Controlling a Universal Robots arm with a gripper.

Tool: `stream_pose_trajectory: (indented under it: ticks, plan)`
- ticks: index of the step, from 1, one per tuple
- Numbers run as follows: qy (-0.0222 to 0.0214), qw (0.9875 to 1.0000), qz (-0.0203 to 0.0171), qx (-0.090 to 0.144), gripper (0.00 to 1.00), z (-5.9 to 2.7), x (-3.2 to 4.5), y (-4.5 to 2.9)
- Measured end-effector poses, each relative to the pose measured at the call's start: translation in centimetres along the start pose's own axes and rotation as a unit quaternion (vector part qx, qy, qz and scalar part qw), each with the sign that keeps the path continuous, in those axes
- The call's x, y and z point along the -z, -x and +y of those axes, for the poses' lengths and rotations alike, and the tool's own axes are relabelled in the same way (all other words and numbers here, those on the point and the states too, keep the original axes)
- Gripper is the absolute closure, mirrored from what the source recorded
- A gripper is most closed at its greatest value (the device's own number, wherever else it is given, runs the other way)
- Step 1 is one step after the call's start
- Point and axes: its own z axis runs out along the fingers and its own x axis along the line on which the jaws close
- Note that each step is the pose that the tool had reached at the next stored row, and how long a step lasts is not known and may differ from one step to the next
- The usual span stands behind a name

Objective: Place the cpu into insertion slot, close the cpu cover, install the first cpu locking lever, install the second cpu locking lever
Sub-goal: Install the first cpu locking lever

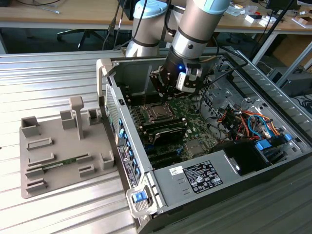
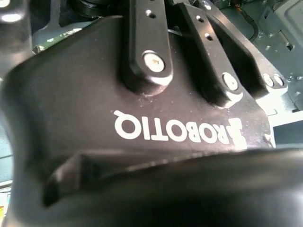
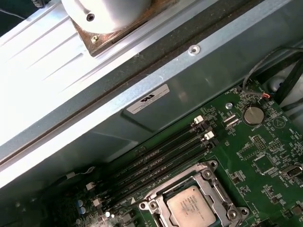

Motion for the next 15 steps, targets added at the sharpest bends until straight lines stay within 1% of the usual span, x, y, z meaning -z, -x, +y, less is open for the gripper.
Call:
stream_pose_trajectory:
  ticks: [6, 8, 12, 15]
  plan:
    - [-0.0018, 0.9998, -0.0005, 0.022, 0.89, 0.0, 0.0, 0.0]
    - [-0.0029, 0.9994, -0.0007, 0.035, 0.89, 0.0, 0.0, 0.0]
    - [-0.0042, 0.9987, -0.001, 0.05, 0.89, 0.0, 0.0, 0.0]
    - [-0.0053, 0.9979, -0.0013, 0.065, 0.89, 0.0, 0.0, 0.0]
